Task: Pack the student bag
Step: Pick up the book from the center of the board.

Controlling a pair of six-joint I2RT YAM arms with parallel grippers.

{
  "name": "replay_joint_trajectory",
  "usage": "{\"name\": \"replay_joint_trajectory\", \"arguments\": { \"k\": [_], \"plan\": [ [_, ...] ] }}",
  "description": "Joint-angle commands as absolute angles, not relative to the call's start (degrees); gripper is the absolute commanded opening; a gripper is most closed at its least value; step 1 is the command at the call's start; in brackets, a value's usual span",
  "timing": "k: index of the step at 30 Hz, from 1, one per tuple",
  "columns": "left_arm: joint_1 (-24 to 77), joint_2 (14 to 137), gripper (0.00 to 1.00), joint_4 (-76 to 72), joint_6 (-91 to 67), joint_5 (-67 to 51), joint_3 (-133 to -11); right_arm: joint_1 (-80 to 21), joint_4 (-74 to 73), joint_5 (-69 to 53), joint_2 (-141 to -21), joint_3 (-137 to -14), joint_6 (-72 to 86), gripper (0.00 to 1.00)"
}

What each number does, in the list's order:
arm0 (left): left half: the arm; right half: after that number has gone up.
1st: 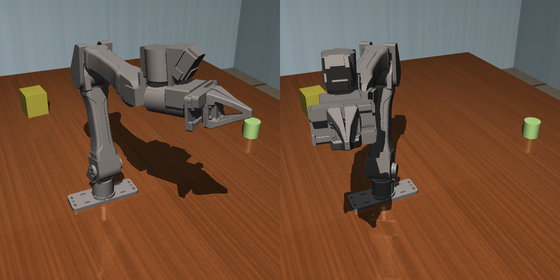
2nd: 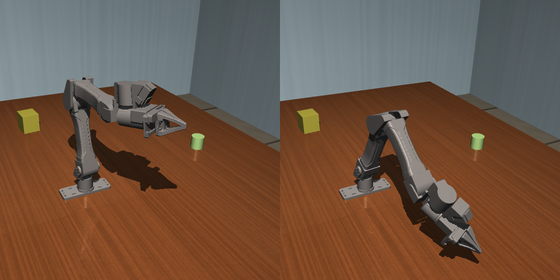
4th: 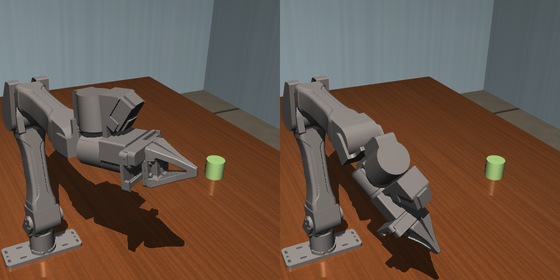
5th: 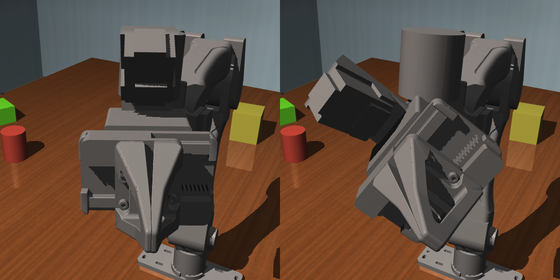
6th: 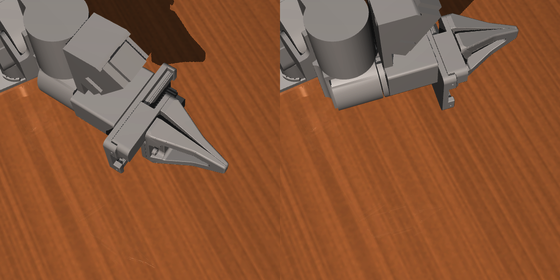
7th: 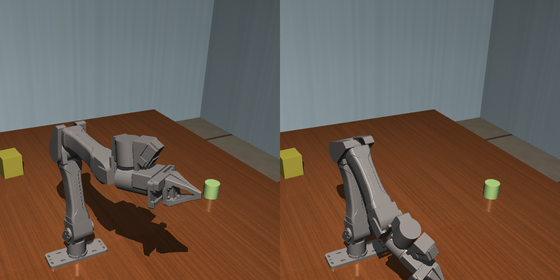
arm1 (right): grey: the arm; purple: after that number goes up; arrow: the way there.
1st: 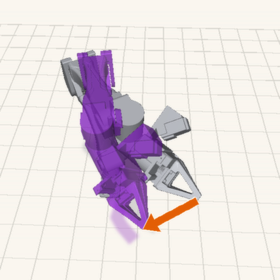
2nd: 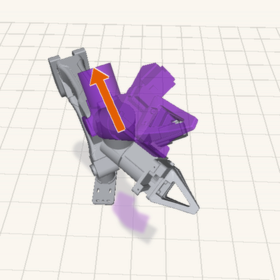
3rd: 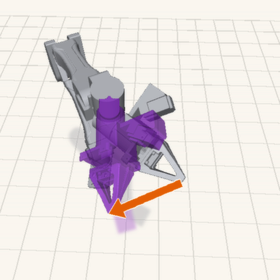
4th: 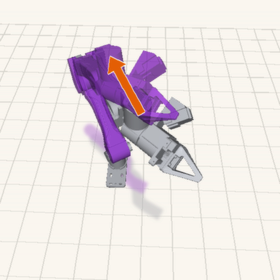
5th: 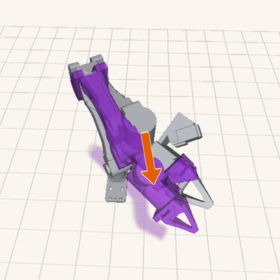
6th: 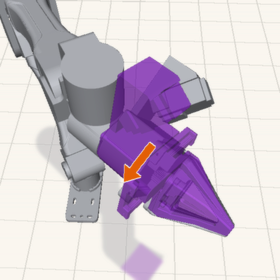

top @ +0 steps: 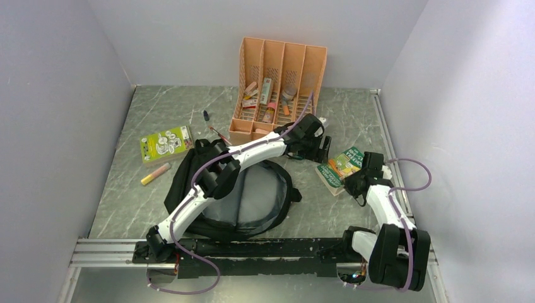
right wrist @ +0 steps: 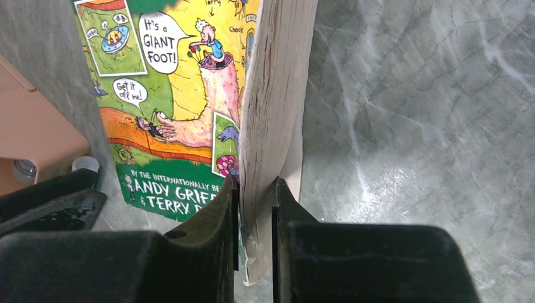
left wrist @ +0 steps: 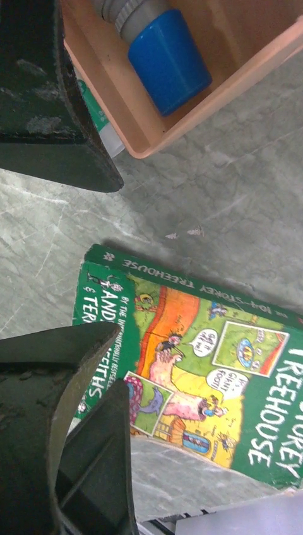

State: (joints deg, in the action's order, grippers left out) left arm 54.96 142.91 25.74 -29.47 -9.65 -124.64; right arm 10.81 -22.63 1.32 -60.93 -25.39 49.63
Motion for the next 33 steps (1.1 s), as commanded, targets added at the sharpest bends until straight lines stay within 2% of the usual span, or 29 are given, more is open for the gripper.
{"name": "replay_joint_trajectory", "arguments": {
  "k": [1, 7, 16, 20, 24, 33],
  "plan": [
    [54.8, 144.3, 0.79, 23.0, -30.4, -11.2, -123.9, 11.4, -31.6, 11.6, -68.0, -26.3, 51.9, 0.00],
    [54.9, 144.9, 0.80, 22.2, -30.5, -12.8, -123.5, 11.4, -34.6, 11.8, -74.4, -29.1, 51.3, 0.06],
    [54.8, 145.3, 0.79, 20.8, -30.5, -14.7, -122.9, 11.4, -36.2, 11.9, -68.7, -29.3, 51.1, 0.42],
    [54.8, 145.5, 0.79, 20.6, -30.5, -15.0, -122.9, 11.4, -36.9, 11.7, -68.6, -29.8, 51.3, 0.50],
    [54.8, 145.6, 0.78, 20.3, -30.3, -15.4, -122.9, 11.4, -37.1, 12.1, -69.2, -29.6, 51.8, 0.49],
    [54.9, 146.1, 0.77, 19.1, -30.7, -17.2, -122.3, 11.4, -35.6, 11.6, -70.8, -27.2, 52.8, 0.27]
  ]
}}
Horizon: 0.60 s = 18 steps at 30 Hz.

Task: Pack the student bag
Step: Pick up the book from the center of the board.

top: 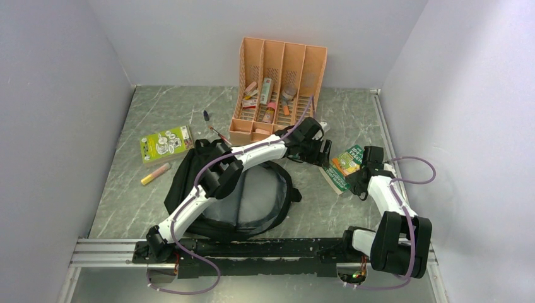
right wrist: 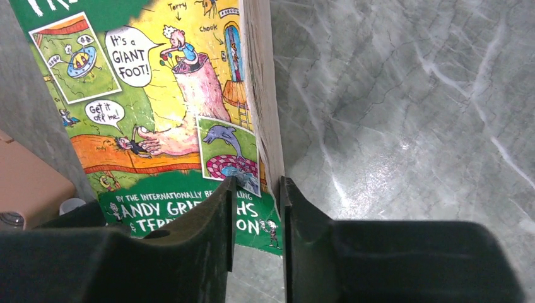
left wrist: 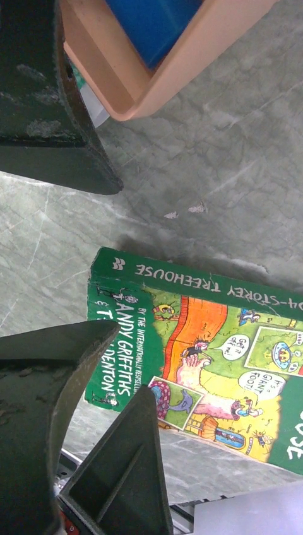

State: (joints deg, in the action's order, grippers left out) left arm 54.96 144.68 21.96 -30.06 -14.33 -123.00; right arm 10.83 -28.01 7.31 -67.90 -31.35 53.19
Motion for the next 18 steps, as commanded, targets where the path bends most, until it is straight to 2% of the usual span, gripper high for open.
{"name": "replay_joint_trajectory", "arguments": {
  "k": [1, 6, 18],
  "plan": [
    [54.9, 146.1, 0.76, 18.9, -30.9, -17.6, -122.1, 11.4, -35.5, 11.7, -70.8, -27.2, 52.9, 0.24],
    [54.9, 145.6, 0.76, 17.0, -32.7, -20.3, -119.5, 11.4, -35.5, 12.0, -70.3, -27.1, 53.2, 0.17],
    [55.0, 145.8, 0.75, 12.1, -37.8, -27.5, -114.5, 11.4, -35.0, 11.5, -69.7, -26.6, 53.0, 0.16]
  ]
}}
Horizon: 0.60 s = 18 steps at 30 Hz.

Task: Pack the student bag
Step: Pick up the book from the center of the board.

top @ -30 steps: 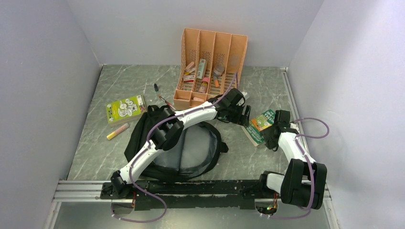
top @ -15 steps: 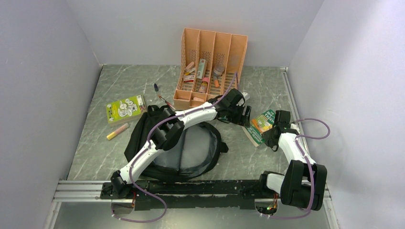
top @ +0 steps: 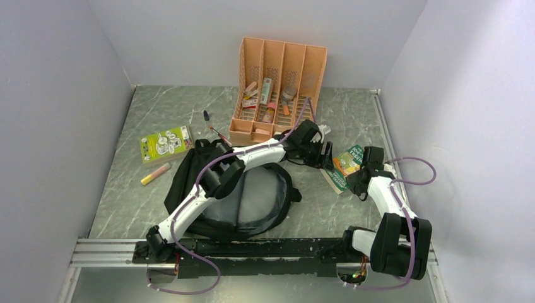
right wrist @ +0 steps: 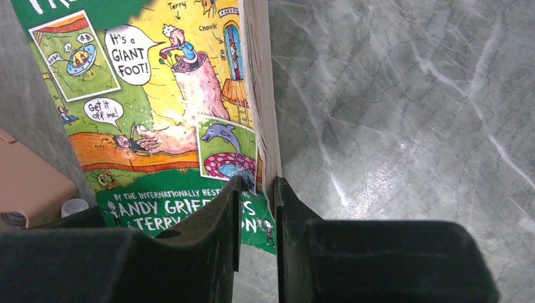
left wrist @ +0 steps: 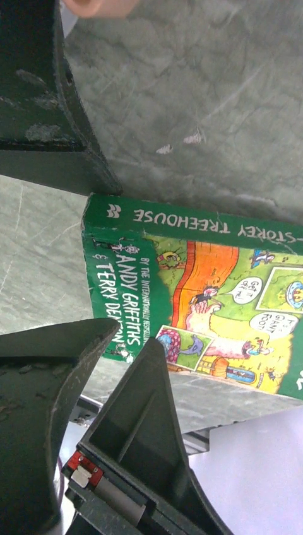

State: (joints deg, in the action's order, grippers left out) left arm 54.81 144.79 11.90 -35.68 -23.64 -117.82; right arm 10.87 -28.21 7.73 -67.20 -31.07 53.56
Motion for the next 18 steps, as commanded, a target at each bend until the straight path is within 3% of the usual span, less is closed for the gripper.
{"name": "replay_joint_trajectory", "arguments": {
  "k": [1, 14, 18],
  "plan": [
    [54.9, 145.5, 0.75, 11.3, -38.2, -28.0, -113.7, 11.5, -35.0, 11.4, -69.6, -26.6, 53.0, 0.16],
    [54.7, 145.2, 0.73, -3.0, -45.8, -31.0, -109.8, 11.4, -33.9, 10.0, -68.8, -25.7, 52.6, 0.15],
    [54.7, 144.6, 0.67, -8.0, -49.0, -31.0, -108.2, 11.4, -33.9, 9.8, -68.6, -25.7, 52.4, 0.15]
  ]
}}
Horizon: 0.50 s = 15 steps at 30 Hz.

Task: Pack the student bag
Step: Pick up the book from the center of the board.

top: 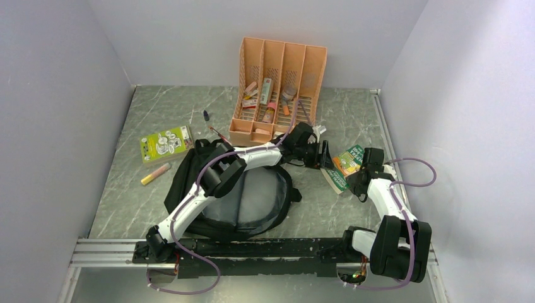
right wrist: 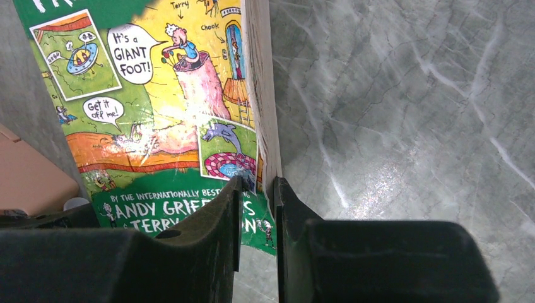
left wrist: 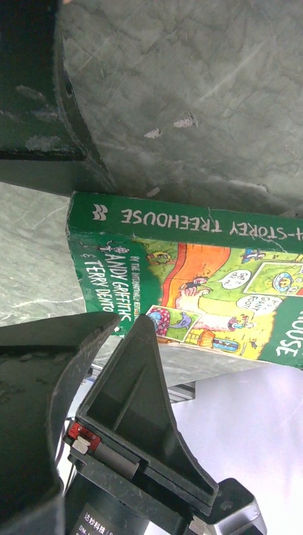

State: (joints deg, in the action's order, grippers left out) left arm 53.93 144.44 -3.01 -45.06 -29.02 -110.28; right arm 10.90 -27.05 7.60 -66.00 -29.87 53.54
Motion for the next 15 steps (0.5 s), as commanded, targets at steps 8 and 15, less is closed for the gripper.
{"name": "replay_joint_trajectory", "arguments": {
  "k": [8, 15],
  "plan": [
    [54.7, 142.6, 0.32, -10.4, -49.3, -30.5, -106.8, 11.4, -34.2, 8.6, -66.4, -25.5, 53.0, 0.18],
    [54.4, 139.5, 0.05, -6.9, -45.4, -28.4, -107.7, 11.4, -37.7, 7.0, -56.4, -30.1, 50.6, 0.55]
  ]
}}
